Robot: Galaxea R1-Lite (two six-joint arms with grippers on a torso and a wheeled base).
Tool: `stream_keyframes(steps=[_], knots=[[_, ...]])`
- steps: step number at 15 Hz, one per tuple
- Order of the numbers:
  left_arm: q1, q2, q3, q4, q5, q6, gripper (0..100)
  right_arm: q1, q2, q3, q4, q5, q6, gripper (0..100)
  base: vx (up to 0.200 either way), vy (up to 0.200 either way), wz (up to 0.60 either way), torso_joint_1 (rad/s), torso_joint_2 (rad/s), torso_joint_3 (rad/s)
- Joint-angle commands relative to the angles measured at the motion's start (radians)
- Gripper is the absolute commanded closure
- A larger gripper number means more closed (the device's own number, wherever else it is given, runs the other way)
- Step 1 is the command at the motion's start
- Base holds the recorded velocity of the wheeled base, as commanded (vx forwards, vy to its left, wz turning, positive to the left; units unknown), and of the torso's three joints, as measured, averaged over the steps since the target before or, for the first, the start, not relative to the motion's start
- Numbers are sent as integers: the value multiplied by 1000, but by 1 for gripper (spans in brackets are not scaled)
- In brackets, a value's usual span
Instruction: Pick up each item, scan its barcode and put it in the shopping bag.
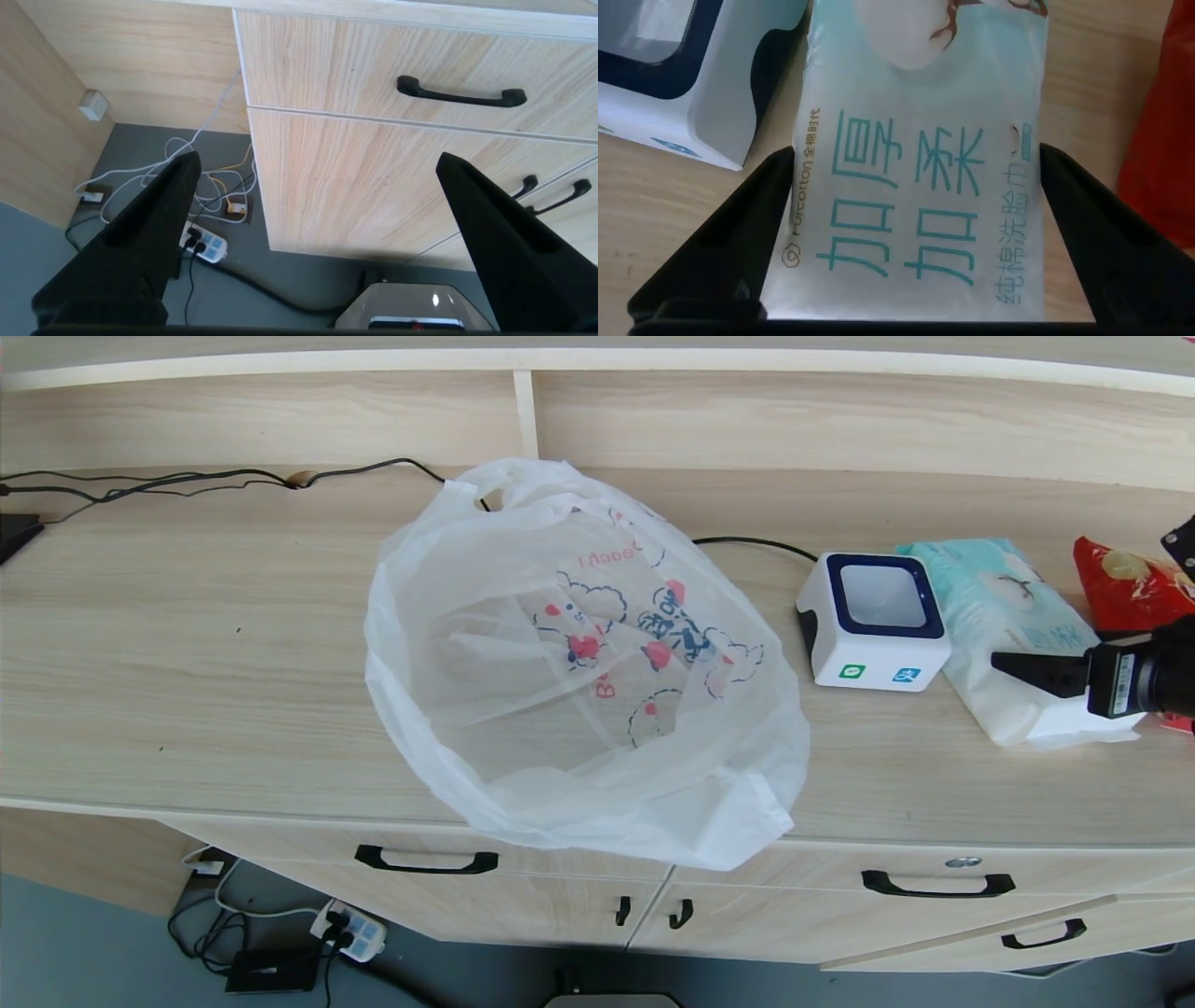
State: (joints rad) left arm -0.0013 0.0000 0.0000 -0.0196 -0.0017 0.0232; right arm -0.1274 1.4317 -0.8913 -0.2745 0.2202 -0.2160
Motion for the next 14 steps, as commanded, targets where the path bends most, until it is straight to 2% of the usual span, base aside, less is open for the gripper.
stream_keyframes(steps=[1,4,8,9,14], knots=[[0,2,0,1,0,1,0,6,64,2,-25,-1,-2,0,0,0,0,0,0,0],[0,2,0,1,0,1,0,6,113,-6,-80,-1,0,0,0,0,0,0,0,0],[0,2,0,1,0,1,0,6,136,2,-83,1,1,0,0,0,0,0,0,0],[0,2,0,1,0,1,0,6,139,-3,-83,-1,1,100,0,0,0,0,0,0],[0,2,0,1,0,1,0,20,62,54,-84,-24,-3,100,0,0,0,0,0,0]])
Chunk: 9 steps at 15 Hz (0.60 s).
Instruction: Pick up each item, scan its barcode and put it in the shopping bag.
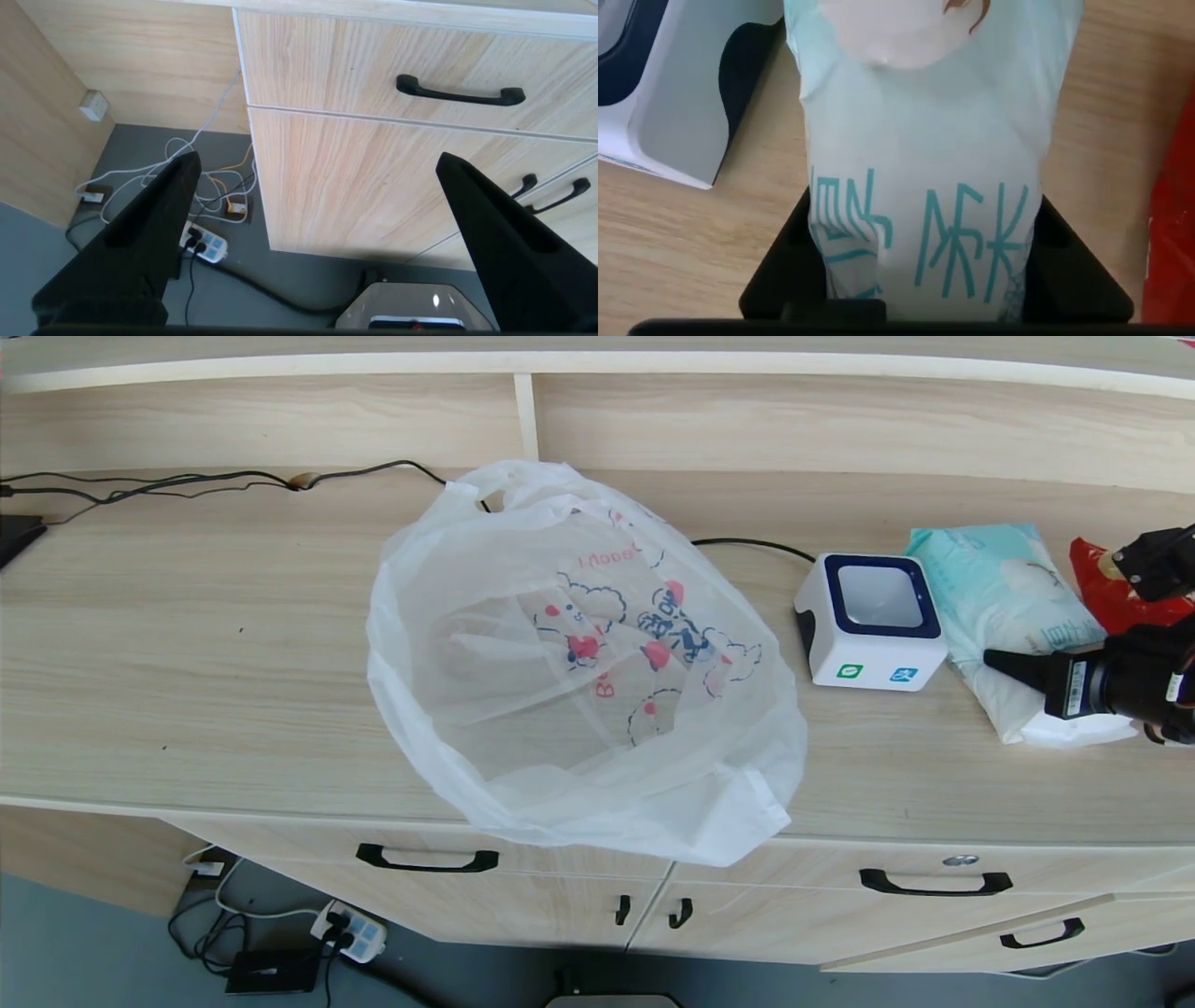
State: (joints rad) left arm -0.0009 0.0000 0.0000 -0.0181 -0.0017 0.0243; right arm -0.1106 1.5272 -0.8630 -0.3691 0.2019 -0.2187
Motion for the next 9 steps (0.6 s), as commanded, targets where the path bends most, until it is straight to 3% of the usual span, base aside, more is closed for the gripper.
stream_keyframes(steps=[1,5,9], knots=[[-1,2,0,0,0,0,0,2,-61,35,10,-6,-1,100,0,0,0,0,0,0],[-1,2,0,0,0,0,0,2,-279,44,12,-4,6,100,0,0,0,0,0,0],[-1,2,0,-2,0,2,0,39,-639,202,44,14,44,100,0,0,0,0,0,0]])
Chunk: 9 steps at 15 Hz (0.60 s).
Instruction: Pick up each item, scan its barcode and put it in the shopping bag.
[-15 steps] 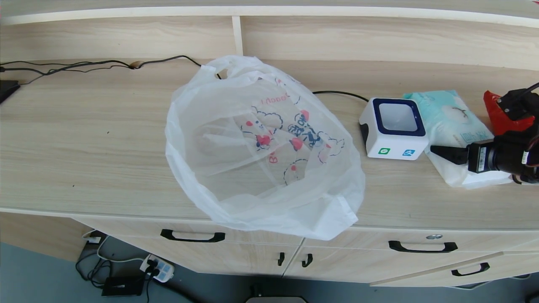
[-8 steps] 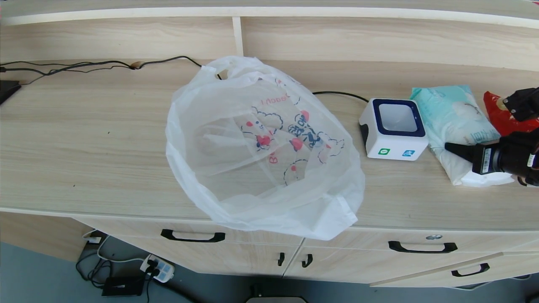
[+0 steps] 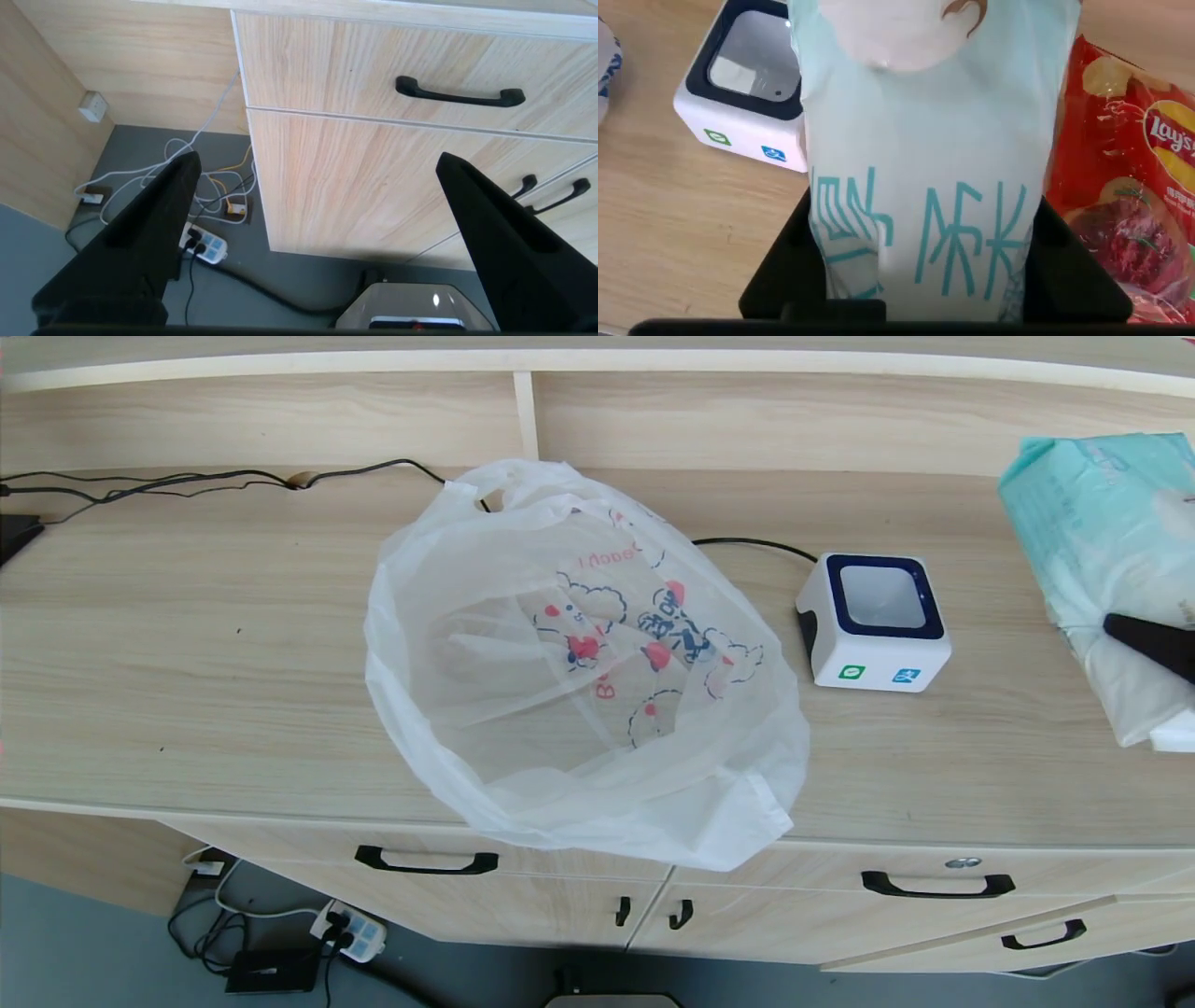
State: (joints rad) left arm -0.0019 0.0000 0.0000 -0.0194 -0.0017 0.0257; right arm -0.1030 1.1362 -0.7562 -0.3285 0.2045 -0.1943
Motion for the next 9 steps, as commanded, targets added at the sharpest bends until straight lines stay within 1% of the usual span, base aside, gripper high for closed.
stream_keyframes(steps=[1,2,3,6,7,9], knots=[[0,2,0,1,0,0,0,82,-322,130,5,15,1,100,0,0,0,0,0,0],[0,2,0,1,0,3,0,155,-385,178,2,15,-10,100,0,0,0,0,0,0],[0,2,0,1,0,3,0,209,-434,210,0,9,-11,100,0,0,0,0,0,0],[0,2,0,2,0,3,0,238,-564,268,32,29,9,100,0,0,0,0,0,0],[-1,2,0,2,0,3,0,259,-604,262,124,29,91,100,0,0,0,0,0,0],[0,2,0,2,0,3,0,266,-627,186,316,50,297,100,0,0,0,0,0,0]])
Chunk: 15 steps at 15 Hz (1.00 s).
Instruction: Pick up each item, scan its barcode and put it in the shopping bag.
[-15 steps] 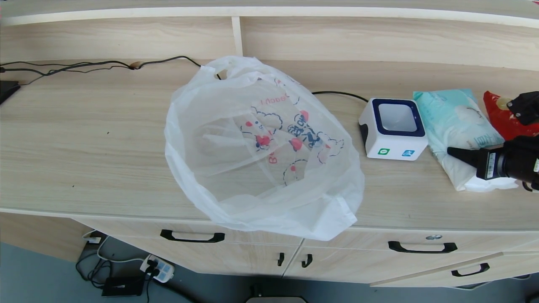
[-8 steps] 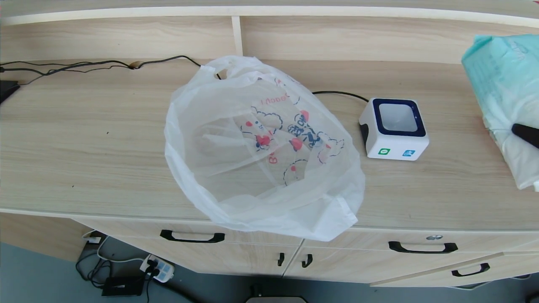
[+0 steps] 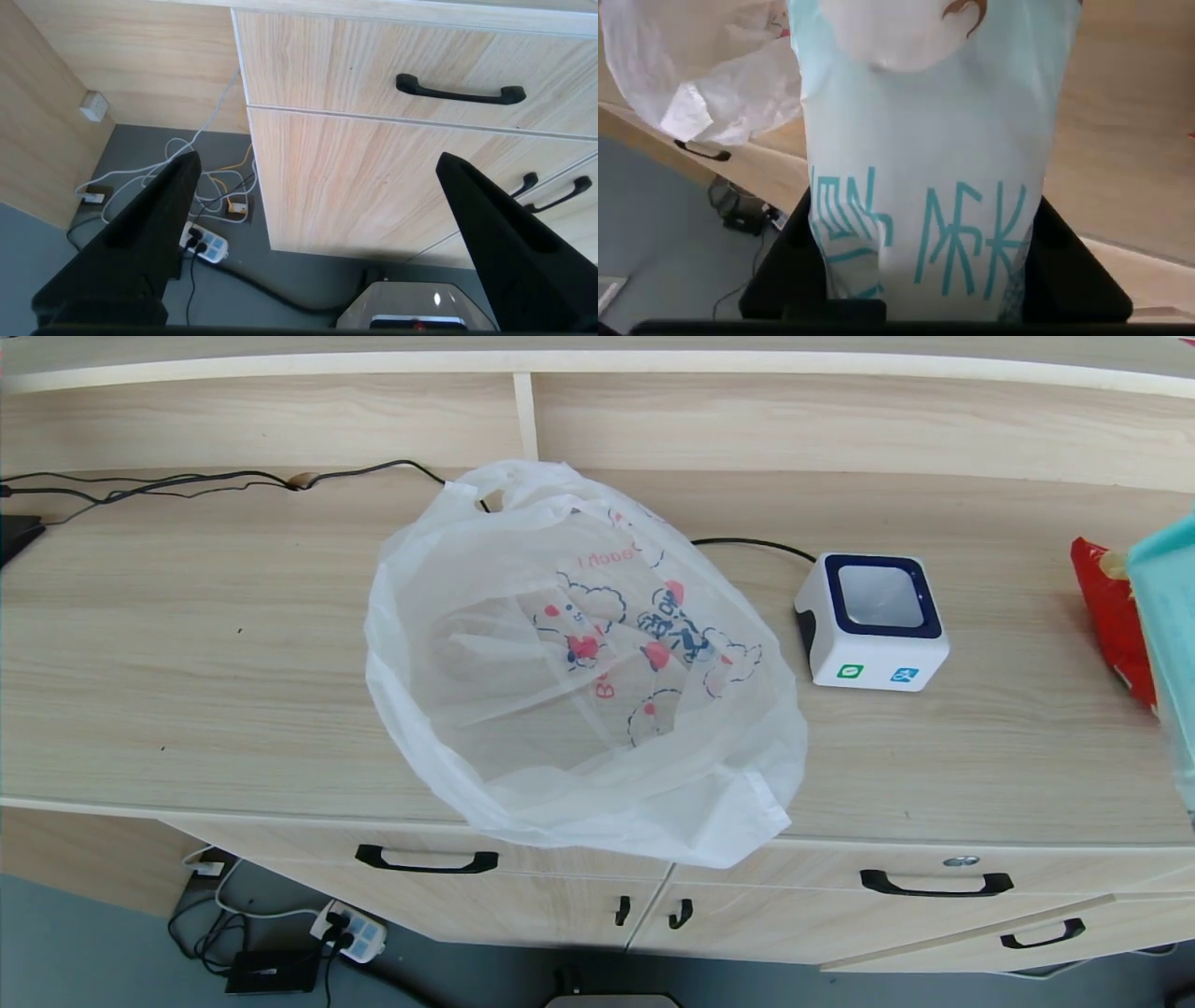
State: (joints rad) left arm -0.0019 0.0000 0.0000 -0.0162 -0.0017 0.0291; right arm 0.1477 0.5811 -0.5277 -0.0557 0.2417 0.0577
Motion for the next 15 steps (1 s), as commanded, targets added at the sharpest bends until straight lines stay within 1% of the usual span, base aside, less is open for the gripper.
stream_keyframes(steps=[1,2,3,4,5,7,9,11,12,14,15], knots=[[0,2,0,-1,0,0,0,20,-70,-68,73,33,90,100,0,0,0,0,0,0],[-1,2,0,-1,0,0,0,35,-70,-103,111,82,183,100,0,0,0,0,0,0],[0,2,0,-1,0,0,0,64,-66,-146,180,165,298,100,0,0,0,0,0,0],[0,2,0,-1,0,0,0,82,-58,-164,223,211,349,100,0,0,0,0,0,0],[-1,2,0,-1,0,0,0,119,-37,-181,251,291,439,100,0,0,0,0,0,0],[-1,2,0,-1,0,0,0,167,-6,-180,220,352,605,100,0,0,0,0,0,0],[0,2,0,-1,0,0,0,242,3,-144,157,363,777,100,0,0,0,0,0,0],[0,2,0,-1,0,0,0,259,40,-114,103,363,844,100,0,0,0,0,0,0],[0,2,0,-1,0,0,0,259,49,-106,94,363,847,100,0,0,0,0,0,0],[0,2,0,-1,0,0,0,257,88,-49,62,363,852,100,0,0,0,0,0,0],[0,0,0,-1,0,0,0,257,117,-31,28,363,852,100,0,0,0,0,0,0]])
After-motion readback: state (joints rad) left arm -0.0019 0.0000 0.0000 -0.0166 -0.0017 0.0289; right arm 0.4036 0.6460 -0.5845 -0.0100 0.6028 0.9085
